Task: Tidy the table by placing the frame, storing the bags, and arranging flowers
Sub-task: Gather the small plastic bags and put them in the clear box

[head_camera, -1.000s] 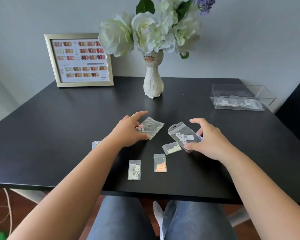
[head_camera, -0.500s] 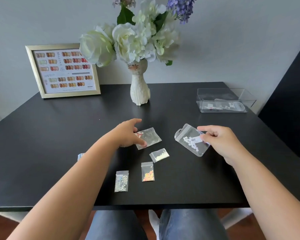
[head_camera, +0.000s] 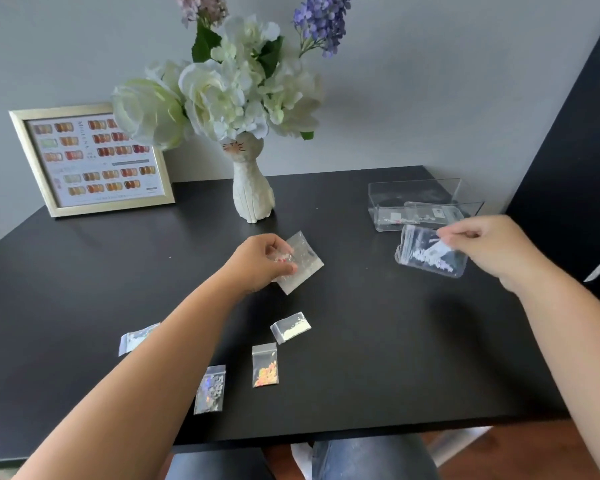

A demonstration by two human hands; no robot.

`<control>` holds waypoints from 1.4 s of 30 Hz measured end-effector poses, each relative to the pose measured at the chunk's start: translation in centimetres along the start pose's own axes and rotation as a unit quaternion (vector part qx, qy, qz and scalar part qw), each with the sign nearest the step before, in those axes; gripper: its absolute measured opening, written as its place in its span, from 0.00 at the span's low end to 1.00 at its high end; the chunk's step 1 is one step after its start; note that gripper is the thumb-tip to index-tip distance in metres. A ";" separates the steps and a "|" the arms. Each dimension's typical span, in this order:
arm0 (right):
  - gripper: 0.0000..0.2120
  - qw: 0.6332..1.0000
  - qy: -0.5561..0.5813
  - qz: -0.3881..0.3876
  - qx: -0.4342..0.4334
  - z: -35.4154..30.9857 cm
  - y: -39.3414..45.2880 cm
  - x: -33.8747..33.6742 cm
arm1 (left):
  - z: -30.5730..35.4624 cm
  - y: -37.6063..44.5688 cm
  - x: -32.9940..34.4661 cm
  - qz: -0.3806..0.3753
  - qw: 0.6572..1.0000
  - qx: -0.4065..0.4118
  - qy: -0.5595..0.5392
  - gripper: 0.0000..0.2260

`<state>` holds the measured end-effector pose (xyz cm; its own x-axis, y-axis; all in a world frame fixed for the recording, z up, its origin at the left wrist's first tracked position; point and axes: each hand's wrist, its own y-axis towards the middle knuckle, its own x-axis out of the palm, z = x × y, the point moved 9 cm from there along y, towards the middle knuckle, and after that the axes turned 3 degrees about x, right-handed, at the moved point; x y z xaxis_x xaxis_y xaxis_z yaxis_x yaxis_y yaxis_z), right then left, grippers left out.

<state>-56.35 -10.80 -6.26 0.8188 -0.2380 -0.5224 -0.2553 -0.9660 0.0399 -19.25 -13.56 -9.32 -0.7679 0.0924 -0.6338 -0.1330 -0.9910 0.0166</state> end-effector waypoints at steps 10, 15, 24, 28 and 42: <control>0.08 0.987 0.050 0.132 -0.071 -3.2 7.3 -7.5 | 9.5 6.5 5.0 -0.017 0.992 0.081 -0.091 0.13; 0.08 0.990 0.013 0.126 -0.058 -2.3 10.1 -7.2 | 15.3 10.1 7.0 -0.013 0.987 0.161 0.017 0.13; 0.15 0.990 -0.134 0.035 -0.042 -0.1 13.5 -4.0 | 17.9 15.3 9.3 0.032 0.986 0.165 -0.012 0.07; 0.18 0.977 -0.210 0.033 -0.018 1.1 14.6 -3.1 | 17.4 16.4 10.5 0.024 0.987 0.160 0.010 0.06; 0.23 0.939 -0.337 0.057 -0.042 1.5 14.8 -1.9 | 17.0 18.6 10.8 0.033 0.983 0.149 0.103 0.03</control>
<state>-62.47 -24.45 -5.95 0.2709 -0.2493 -0.9298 -0.2569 -0.9496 0.1797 -40.67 -29.35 -2.69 -0.6421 -0.0224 -0.7663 -0.2886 -0.9190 0.2687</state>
